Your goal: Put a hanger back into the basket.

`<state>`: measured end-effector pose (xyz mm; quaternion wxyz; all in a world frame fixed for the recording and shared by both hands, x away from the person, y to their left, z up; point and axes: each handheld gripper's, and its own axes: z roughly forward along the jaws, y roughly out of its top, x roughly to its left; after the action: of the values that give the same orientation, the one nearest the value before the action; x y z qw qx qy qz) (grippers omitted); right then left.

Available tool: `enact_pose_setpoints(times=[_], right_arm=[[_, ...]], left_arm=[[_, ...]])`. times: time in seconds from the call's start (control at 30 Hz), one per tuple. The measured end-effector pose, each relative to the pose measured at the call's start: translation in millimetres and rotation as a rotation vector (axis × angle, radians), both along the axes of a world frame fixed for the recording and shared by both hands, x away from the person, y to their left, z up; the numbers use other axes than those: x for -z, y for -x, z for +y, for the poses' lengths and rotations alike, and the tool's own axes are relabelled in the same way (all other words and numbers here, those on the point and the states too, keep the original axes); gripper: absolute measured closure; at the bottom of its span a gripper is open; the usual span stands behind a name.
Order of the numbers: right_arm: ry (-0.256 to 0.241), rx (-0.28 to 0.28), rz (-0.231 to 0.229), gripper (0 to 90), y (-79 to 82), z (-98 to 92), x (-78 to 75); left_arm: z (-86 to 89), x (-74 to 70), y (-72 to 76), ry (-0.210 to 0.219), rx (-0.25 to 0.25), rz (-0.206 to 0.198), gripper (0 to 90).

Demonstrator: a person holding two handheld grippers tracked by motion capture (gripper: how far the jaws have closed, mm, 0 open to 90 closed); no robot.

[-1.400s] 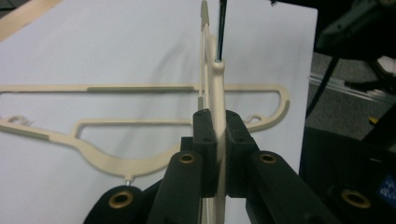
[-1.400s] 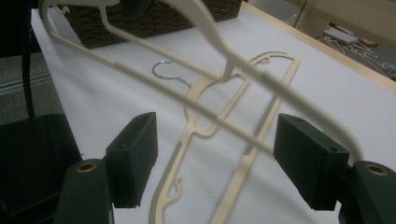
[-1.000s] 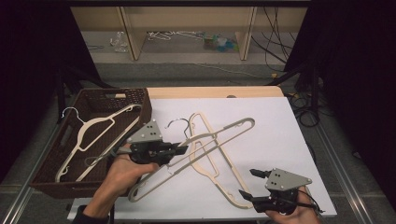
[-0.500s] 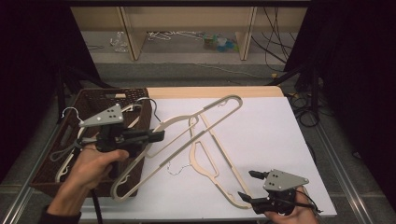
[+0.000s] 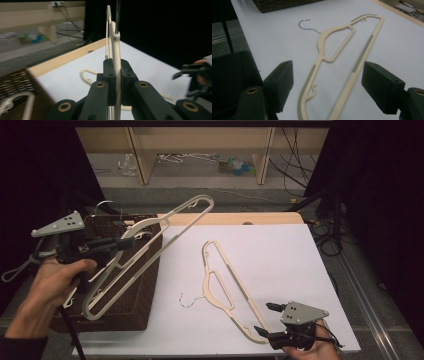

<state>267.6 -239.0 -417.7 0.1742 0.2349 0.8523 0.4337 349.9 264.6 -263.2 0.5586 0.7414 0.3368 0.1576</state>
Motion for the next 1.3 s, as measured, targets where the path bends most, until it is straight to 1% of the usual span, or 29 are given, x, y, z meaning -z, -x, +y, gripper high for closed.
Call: enact_pose_setpoints(times=[0.1,0.3,0.37,0.43,0.57,0.6,0.67,0.73,0.83,0.97,1.07,1.13,1.3], right_arm=[[-0.002,0.000,0.001,26.7,0.1,0.3,-0.1],[0.006,-0.005,0.007,26.7,0.8,0.3,-0.7],[0.006,-0.005,0.007,26.7,0.7,0.4,-0.6],[0.006,-0.007,0.008,26.7,0.6,0.3,-0.5],[0.009,-0.007,0.008,26.7,0.4,0.7,0.0],[0.009,-0.007,0.006,26.7,0.4,0.8,0.1],[0.010,-0.008,0.006,26.7,0.6,0.9,0.1],[0.010,-0.008,0.005,26.7,0.4,0.9,0.0],[0.009,-0.009,0.007,26.7,0.4,0.8,0.4],[0.010,-0.009,0.004,26.7,0.5,1.0,0.2],[0.010,-0.010,0.005,26.6,0.5,1.1,0.2],[0.010,-0.012,0.005,26.5,0.6,1.1,0.3],[0.008,-0.011,0.004,26.1,0.3,1.0,0.5]], left_arm=[[14.2,2.4,-7.4,-0.017,-0.044,0.003,85.5],[40.8,13.4,-20.2,-0.050,-0.122,0.006,85.5],[48.5,17.5,-22.7,-0.061,-0.138,0.007,85.5],[56.1,22.1,-24.8,-0.082,-0.149,0.002,85.5],[67.0,30.0,-28.9,-0.096,-0.175,0.003,85.5],[69.6,31.8,-30.1,-0.103,-0.179,-0.003,85.5],[74.9,35.0,-32.3,-0.120,-0.181,-0.025,85.5],[80.1,38.0,-34.0,-0.125,-0.181,-0.045,85.5],[86.0,41.8,-36.2,-0.144,-0.177,-0.064,85.5],[92.0,48.0,-39.5,-0.162,-0.191,-0.040,85.5],[97.3,54.1,-41.2,-0.160,-0.207,-0.025,85.5],[100.5,58.4,-41.8,-0.159,-0.216,-0.019,85.5],[105.2,66.7,-42.5,-0.171,-0.216,-0.010,85.5]])
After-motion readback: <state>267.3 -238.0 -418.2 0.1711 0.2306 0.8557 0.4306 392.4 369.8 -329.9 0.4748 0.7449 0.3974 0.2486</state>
